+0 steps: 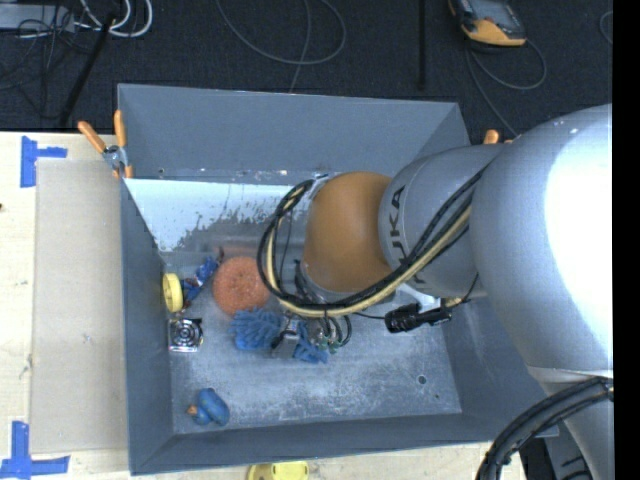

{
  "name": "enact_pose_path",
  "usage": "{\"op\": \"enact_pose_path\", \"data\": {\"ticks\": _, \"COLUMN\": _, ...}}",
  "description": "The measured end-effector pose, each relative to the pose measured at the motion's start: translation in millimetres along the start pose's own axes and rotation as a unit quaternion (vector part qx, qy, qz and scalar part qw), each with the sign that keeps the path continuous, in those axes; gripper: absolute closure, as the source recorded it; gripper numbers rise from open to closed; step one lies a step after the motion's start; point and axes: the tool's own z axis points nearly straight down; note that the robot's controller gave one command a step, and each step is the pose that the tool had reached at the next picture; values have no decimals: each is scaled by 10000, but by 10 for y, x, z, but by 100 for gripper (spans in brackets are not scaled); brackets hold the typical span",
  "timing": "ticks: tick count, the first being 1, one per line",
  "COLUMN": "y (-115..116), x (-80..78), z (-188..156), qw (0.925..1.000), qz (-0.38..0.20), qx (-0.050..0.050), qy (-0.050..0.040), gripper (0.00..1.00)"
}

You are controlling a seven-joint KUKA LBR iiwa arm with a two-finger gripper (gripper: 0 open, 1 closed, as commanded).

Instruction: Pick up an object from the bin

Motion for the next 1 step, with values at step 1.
{"op": "enact_pose_path", "data": {"ticks": 1, "y": 179, "x": 145, "z": -954, "qw": 10000, "qz": -30, "qx": 13, "qy": 17, "gripper": 100}}
